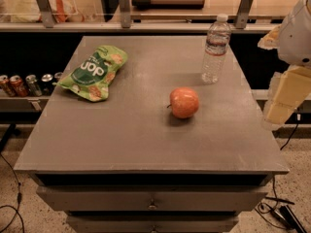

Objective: Move water bottle near green rice chip bag

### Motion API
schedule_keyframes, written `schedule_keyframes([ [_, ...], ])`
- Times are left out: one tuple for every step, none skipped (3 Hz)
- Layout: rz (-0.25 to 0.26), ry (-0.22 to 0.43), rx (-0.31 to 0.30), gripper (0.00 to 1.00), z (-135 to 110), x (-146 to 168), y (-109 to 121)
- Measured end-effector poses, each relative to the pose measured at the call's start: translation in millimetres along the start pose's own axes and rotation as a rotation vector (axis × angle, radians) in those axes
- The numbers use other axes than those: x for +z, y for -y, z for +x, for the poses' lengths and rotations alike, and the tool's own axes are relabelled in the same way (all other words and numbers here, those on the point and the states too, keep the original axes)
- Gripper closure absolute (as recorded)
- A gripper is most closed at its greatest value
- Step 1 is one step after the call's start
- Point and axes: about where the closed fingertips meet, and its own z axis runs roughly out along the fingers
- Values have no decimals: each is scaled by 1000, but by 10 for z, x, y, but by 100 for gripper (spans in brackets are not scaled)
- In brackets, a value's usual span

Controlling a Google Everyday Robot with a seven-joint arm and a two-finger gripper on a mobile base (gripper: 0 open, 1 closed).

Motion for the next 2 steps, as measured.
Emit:
schedule_keyframes([
  [0, 0, 0, 0, 0, 0, 0],
  [10, 17, 24, 0, -16, 2, 77],
])
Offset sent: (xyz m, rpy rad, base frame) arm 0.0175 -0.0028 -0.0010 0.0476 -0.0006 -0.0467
